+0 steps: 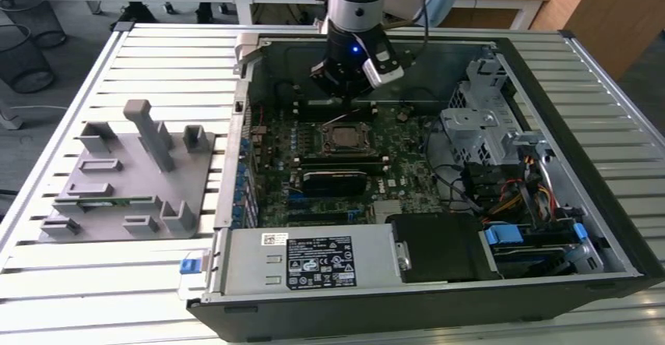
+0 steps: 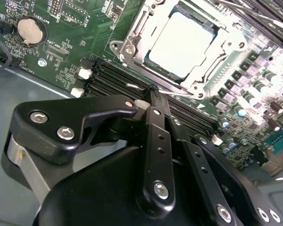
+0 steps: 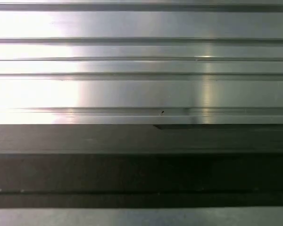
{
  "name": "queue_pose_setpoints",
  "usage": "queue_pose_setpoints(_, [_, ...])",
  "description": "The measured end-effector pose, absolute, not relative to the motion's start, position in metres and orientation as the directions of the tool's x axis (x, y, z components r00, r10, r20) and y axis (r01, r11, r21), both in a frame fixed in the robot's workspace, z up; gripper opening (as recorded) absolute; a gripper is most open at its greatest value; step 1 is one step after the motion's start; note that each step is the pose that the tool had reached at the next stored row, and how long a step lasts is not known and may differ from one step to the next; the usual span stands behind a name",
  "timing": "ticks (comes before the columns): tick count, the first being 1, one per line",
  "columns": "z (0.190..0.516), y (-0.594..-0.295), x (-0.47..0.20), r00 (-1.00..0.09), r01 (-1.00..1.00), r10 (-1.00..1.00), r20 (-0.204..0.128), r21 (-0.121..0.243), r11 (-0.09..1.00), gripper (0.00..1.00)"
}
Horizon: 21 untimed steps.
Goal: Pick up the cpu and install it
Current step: 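Install the first cpu locking lever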
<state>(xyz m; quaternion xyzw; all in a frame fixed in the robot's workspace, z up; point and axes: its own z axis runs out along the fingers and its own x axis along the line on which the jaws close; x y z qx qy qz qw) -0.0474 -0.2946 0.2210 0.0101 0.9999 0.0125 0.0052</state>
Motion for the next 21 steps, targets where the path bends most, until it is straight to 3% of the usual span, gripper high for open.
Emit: queue_pose_setpoints(21, [0.21, -0.295, -0.038, -1.0, 0.02, 0.02, -0.01, 0.025, 0.999, 0.11])
